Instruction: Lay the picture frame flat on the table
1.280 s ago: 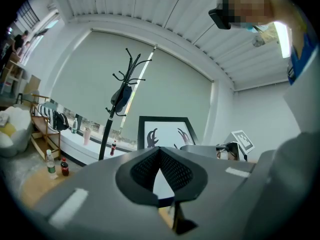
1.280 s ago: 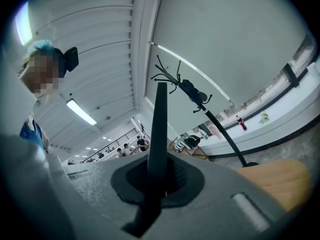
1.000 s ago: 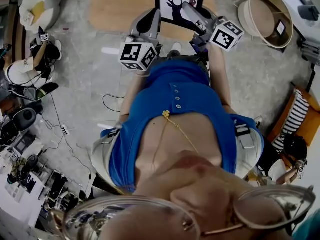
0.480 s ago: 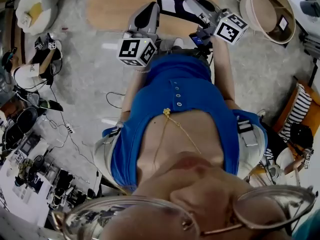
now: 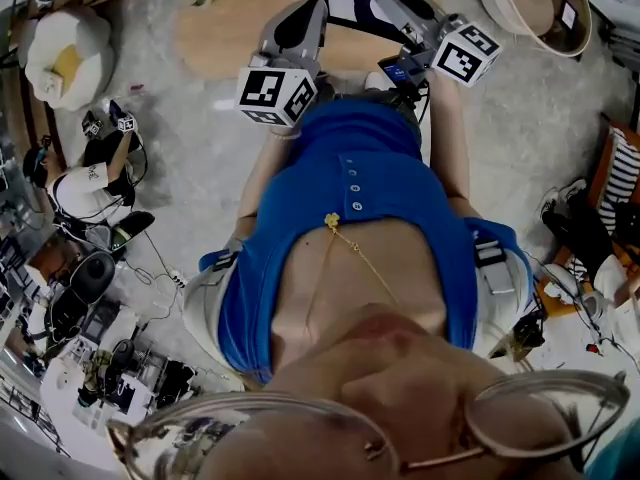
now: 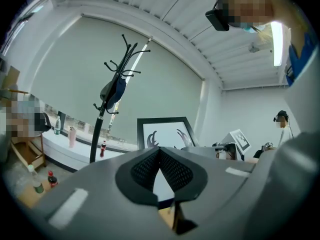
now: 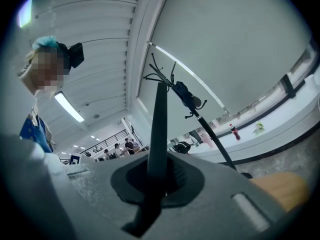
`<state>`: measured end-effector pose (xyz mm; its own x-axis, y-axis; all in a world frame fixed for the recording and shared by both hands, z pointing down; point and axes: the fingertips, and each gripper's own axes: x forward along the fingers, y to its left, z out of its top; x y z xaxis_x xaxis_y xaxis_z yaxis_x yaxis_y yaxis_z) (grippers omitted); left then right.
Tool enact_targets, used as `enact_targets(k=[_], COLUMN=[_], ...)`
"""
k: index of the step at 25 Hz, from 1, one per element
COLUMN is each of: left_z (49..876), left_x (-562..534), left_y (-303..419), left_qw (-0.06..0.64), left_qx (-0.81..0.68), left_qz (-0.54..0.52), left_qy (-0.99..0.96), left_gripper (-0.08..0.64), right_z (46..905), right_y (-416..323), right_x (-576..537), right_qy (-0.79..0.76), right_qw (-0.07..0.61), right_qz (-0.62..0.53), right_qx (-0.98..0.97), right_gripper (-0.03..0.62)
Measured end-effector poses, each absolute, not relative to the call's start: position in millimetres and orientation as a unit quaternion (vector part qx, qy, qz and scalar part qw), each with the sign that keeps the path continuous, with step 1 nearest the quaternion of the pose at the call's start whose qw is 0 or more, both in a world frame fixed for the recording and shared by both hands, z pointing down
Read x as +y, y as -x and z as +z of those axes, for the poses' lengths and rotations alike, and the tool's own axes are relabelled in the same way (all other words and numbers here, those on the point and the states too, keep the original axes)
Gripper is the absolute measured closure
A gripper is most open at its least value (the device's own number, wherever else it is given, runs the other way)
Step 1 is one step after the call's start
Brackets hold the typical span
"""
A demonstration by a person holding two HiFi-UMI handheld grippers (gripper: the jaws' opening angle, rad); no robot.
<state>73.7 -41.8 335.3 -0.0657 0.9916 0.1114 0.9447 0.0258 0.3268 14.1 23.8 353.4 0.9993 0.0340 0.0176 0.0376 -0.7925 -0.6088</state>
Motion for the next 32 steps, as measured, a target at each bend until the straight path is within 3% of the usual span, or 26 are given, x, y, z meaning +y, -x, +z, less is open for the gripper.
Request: enact_targets(k=[17, 32], left_z=[346, 351], left_x=[-26, 13], left_y=[-68, -52], left_qw=[0.053, 0.062], left_qx=[0.764, 0.715], left_qz=[0.205, 0.199], left_qy=[-0.609, -0.667], left_gripper=[0.563, 0.563], right_z=[358, 373], right_y=[-15, 2], right_x=[25, 65], right_qy=[0.939, 0.937], right_qw=[0.337, 0.346], right_qz=[-0.025, -0.047], right_qx=[-0.071, -0.017], right_gripper=[0.581, 0.581])
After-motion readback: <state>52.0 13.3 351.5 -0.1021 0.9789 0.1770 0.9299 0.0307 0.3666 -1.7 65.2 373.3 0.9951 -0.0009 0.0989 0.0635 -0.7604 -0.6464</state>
